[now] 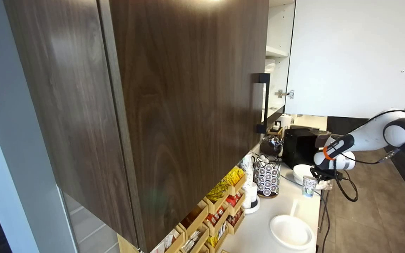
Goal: Remove the two coffee cups from the upper cabinet and put them on the counter then place the white plate on the bottom shelf of the upper cabinet
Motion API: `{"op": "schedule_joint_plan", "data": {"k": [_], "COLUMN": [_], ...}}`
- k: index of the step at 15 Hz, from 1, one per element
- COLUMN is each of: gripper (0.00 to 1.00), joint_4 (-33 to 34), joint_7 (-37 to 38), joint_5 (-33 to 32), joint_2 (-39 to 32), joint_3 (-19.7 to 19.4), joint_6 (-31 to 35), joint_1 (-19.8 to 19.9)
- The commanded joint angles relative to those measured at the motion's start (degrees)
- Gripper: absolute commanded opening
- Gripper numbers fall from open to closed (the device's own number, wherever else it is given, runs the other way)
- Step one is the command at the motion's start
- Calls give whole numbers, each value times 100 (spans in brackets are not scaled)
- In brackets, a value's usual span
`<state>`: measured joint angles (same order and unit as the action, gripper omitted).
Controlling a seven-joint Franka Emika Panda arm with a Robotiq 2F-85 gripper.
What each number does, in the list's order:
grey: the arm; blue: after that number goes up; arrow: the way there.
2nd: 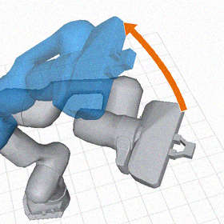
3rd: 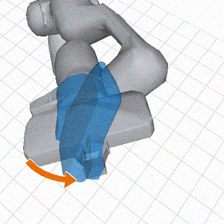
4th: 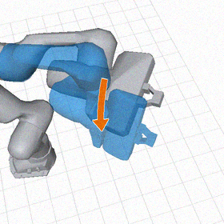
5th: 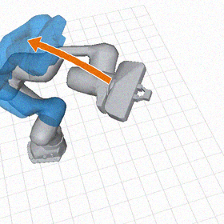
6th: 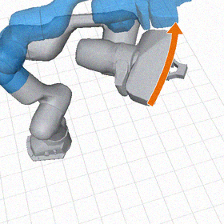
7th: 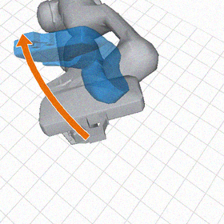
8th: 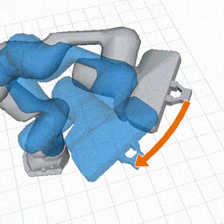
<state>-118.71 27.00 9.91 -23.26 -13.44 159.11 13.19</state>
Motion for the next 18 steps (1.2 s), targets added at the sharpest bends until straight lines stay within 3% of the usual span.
{"op": "schedule_joint_plan", "data": {"k": [1, 7, 16, 18], "gripper": [1, 1, 1, 31], "joint_4": [1051, 2144, 2503, 2501], "joint_7": [100, 369, 569, 542], "joint_5": [575, 755, 552, 560], "joint_2": [-863, -1767, -2271, -2289], "joint_3": [108, 16, -300, -302], "joint_6": [-216, -400, -294, -298], "joint_1": [75, 69, -212, -230]}}
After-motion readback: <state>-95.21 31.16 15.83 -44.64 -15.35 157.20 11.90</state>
